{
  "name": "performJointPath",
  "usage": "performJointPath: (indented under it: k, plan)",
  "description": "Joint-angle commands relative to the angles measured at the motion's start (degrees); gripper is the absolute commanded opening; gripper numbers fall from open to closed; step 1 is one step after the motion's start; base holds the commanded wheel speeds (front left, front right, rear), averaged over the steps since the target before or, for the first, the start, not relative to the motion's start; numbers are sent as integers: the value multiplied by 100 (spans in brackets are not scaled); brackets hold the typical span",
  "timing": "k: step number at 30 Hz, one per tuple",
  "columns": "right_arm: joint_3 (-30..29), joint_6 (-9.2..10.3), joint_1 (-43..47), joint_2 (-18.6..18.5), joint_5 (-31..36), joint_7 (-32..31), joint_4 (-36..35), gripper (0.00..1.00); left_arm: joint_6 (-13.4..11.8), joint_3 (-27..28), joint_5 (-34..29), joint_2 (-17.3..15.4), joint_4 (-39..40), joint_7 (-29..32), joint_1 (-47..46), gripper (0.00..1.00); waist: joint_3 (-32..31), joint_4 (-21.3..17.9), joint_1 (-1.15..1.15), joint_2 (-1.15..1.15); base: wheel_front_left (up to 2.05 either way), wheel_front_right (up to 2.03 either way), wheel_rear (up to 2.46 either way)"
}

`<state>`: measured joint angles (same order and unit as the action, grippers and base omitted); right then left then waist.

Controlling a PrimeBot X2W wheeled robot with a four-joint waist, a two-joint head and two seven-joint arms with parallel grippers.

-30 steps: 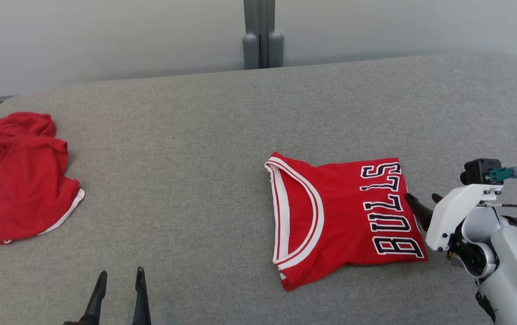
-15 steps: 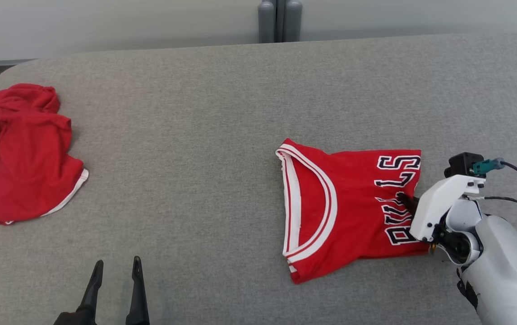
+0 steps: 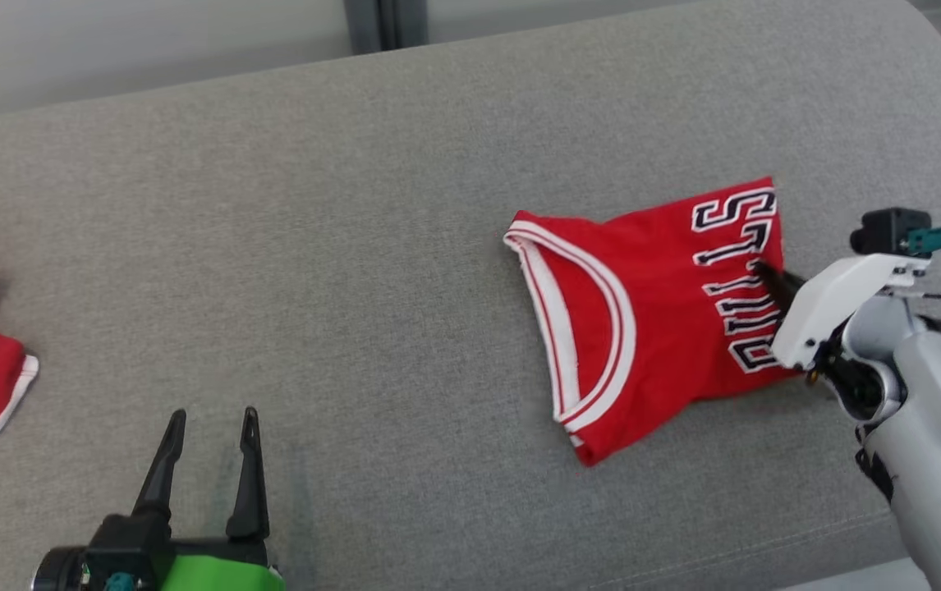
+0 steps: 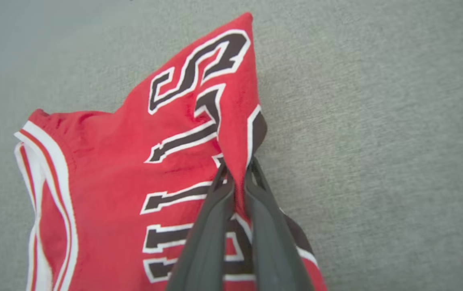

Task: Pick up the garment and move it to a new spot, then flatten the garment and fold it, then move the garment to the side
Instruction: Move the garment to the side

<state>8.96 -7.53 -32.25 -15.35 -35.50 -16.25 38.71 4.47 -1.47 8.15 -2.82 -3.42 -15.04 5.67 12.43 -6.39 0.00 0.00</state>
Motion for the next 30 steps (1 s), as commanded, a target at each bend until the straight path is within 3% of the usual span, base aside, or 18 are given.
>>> performJointPath:
  k: [1, 9, 15, 22, 30]
  plan:
    - [-61, 9, -221, -61, 59, 131, 47, 0, 52, 46, -83, -16, 40, -18, -187, 100, 511, -346, 0, 0, 0, 0, 0]
    - [-615, 9, -1429, -389, 596, 748, 625, 0, 225, -59, -345, -153, 151, -18, -772, 100, 1427, -225, 0, 0, 0, 0, 0]
    - [-1217, 9, -2248, -899, 1091, 1007, 1233, 0, 265, -97, -389, -292, 263, -18, -837, 100, 1836, 37, 0, 0, 0, 0, 0]
    - [-1864, 10, -2885, -1413, 1716, 1314, 1866, 0, 287, 63, -405, -434, 389, -18, -611, 100, 2022, 242, 0, 0, 0, 0, 0]
    - [-2512, 10, -3184, -1812, 2538, 1605, 2598, 0, 288, 89, -400, -361, 350, -5, -398, 100, 1815, 337, 0, 0, 0, 0, 0]
